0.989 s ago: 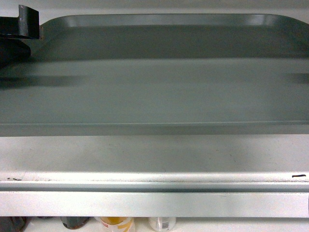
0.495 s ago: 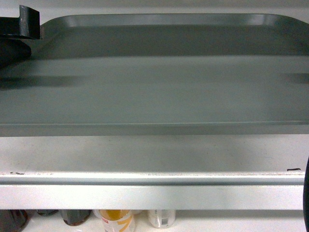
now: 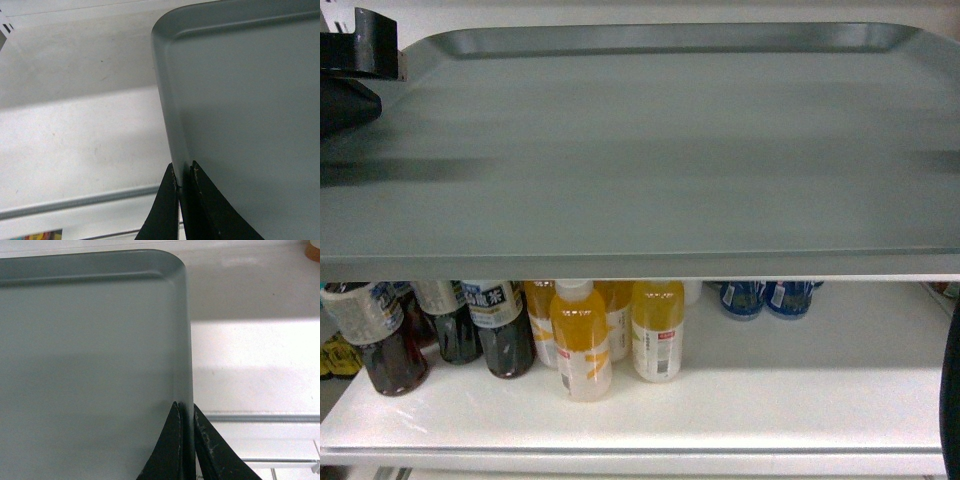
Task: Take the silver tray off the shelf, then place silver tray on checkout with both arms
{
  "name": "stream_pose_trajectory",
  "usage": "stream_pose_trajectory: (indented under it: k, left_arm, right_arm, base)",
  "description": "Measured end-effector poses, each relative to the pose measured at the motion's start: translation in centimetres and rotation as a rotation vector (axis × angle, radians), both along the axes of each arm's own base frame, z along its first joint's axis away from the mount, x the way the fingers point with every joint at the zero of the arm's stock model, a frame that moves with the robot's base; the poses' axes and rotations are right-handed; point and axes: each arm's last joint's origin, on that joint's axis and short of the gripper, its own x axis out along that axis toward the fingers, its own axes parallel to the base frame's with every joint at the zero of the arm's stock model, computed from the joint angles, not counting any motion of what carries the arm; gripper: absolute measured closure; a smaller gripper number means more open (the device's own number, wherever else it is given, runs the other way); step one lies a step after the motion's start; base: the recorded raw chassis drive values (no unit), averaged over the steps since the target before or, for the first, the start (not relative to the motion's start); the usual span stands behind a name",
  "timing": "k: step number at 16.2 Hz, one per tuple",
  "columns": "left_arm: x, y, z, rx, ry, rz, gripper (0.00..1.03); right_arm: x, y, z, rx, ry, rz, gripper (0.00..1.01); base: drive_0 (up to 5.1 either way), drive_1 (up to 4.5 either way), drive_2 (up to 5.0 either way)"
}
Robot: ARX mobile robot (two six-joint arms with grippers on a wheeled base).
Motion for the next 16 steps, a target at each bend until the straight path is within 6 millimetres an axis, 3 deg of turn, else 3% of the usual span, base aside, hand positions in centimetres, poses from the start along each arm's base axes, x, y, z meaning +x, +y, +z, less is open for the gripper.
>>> stream_pose_trajectory:
  k: [16]
  left_arm:
    - [-0.06,0.04,0.08,-0.001,-0.002,0.0,0.99]
  right_arm:
    - [0.03,0.01,0.1,0.0,0.0,0.001,0.98]
  base:
    - [0.1,-4.22,4.3]
